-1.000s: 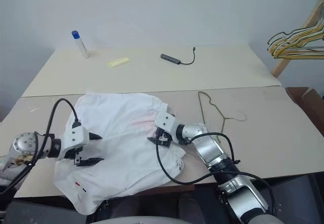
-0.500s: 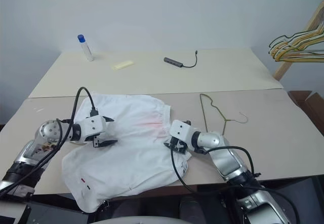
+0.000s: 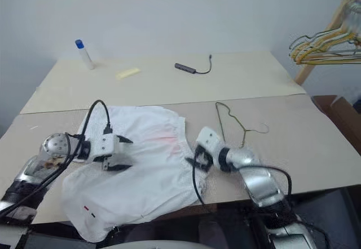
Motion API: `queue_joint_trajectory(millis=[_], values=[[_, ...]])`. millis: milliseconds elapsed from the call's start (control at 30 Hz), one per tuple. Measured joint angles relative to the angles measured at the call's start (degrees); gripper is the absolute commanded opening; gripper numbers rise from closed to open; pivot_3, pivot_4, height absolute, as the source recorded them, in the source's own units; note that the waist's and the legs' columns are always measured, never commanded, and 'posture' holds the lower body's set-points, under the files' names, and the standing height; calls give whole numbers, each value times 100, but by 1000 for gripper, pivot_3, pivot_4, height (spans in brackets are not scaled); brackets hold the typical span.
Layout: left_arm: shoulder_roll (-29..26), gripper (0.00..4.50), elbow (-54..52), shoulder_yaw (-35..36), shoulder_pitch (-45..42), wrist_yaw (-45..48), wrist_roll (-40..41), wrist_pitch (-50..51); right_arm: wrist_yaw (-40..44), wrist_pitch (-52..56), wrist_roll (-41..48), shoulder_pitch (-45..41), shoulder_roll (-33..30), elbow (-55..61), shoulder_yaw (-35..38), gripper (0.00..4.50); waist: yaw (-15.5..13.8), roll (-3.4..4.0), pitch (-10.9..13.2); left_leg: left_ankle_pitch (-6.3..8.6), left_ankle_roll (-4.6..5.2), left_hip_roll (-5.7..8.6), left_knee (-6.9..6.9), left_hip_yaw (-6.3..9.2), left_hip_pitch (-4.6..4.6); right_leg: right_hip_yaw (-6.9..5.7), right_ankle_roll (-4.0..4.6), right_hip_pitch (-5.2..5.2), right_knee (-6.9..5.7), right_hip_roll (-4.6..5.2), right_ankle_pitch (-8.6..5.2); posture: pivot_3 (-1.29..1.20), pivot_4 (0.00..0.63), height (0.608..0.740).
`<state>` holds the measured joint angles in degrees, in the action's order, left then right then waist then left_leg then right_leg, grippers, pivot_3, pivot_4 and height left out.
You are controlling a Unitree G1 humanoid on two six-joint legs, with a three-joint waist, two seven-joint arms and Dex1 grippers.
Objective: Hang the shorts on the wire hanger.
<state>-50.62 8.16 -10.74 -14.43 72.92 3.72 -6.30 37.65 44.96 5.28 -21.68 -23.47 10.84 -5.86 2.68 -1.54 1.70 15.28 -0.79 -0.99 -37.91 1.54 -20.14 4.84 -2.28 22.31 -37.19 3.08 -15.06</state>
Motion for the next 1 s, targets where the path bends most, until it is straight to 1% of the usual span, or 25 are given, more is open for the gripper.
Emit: queue_joint_trajectory(millis=[33,133,300,367,467,700,800,833,867,1000], values=[[-115,4483,-120,146,138,59,141,51,-160,197,34,-354,-13,-349,225,4500,-1,0,0,0,1,-1,0,2,-1,-2,0,0,1,0,0,-3,0,740],[-175,4483,-349,516,312,84,547,269,-440,313,-8,-759,-123,-1111,466,4500,-48,1,1,1,2,1,0,9,-6,-15,-1,0,6,5,-1,5,0,740],[295,4483,-1382,1247,496,-104,1985,1168,-857,346,-47,-1114,29,-2484,489,4500,-13,2,7,2,2,8,0,2,-14,-5,-4,4,6,16,1,7,0,740],[379,4483,-1782,1402,555,-187,2432,1493,-907,356,-7,-1198,62,-2669,520,4500,19,3,8,2,4,6,0,3,-11,-2,-4,4,5,12,1,9,0,740],[382,4483,-2145,1560,731,-228,2807,1811,-883,421,42,-1219,71,-2714,493,4500,83,6,10,2,4,5,0,4,-8,-2,-4,3,2,9,1,10,0,740],[383,4483,-2393,1582,862,-291,2912,2045,-805,579,15,-1023,180,-2478,50,4500,138,8,11,2,4,4,0,5,-5,-1,-5,0,4,6,1,11,0,740],[383,4500,-2423,1582,859,-333,2912,2069,-1030,599,-178,-1021,247,-2433,-128,3902,143,6,9,2,4,4,0,4,-3,-1,-5,-1,4,6,1,12,0,740],[383,4500,-2429,1582,853,-351,2912,2083,-1094,599,-214,-1024,285,-2437,-155,3552,143,4,8,2,4,4,0,4,0,-1,-5,-4,4,5,1,12,0,740],[383,4500,-2445,1582,838,-367,2912,2108,-1161,599,-233,-1026,330,-2443,-176,3295,138,0,5,2,4,4,0,4,6,-1,-7,-10,4,4,-1,11,0,740],[388,4500,-2527,1583,826,-404,2922,2125,-1335,609,-249,-1031,406,-2491,-186,1939,134,-17,-7,2,3,4,0,3,19,0,-17,-19,5,4,-7,8,0,740]])
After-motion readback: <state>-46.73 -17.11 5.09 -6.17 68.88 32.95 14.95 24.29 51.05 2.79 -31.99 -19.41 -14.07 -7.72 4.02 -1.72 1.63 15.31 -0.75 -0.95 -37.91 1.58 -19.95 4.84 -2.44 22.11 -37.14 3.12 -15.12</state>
